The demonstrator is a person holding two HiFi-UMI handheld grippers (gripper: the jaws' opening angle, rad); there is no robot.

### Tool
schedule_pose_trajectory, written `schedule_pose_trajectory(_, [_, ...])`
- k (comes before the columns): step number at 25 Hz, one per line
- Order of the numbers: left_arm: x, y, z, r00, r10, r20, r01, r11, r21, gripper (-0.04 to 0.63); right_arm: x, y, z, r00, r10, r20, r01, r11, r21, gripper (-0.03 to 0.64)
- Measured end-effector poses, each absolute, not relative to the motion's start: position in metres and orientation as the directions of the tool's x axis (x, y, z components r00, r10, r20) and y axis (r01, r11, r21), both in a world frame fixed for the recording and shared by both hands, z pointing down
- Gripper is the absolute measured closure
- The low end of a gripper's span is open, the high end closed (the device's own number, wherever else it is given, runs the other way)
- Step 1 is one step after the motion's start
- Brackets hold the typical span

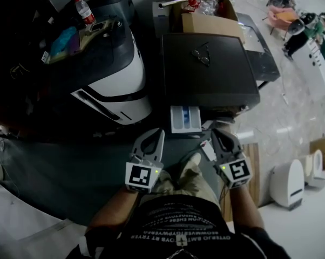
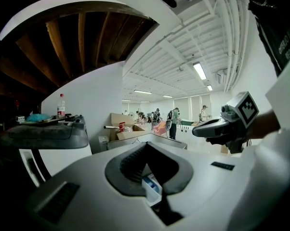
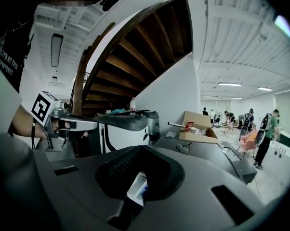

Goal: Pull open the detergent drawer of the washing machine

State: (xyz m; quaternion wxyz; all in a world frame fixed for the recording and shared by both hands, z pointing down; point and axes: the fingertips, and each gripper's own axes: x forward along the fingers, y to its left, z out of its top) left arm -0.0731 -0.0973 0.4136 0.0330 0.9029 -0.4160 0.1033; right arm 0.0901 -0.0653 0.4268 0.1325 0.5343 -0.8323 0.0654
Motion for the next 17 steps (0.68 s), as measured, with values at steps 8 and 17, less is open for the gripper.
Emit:
schedule_pose_trajectory(8, [-0.085,-0.095,0.380,0.630,-0.757,0.175,-0.768,-0.641,-0.009,0.592,0.083,-0.058,0.402,-0.386,-0.884,0.264,-0.910,0.412,0.051,0.615])
schedule_pose_trajectory(17, [-0.083,-0.093,0.375,0.650,-0.741,0.170,-0.749,-0.662,-0.025,0.592,0.077,-0.051,0.393,-0.382,-0.887,0.259,-0.910,0.410,0.062,0.615])
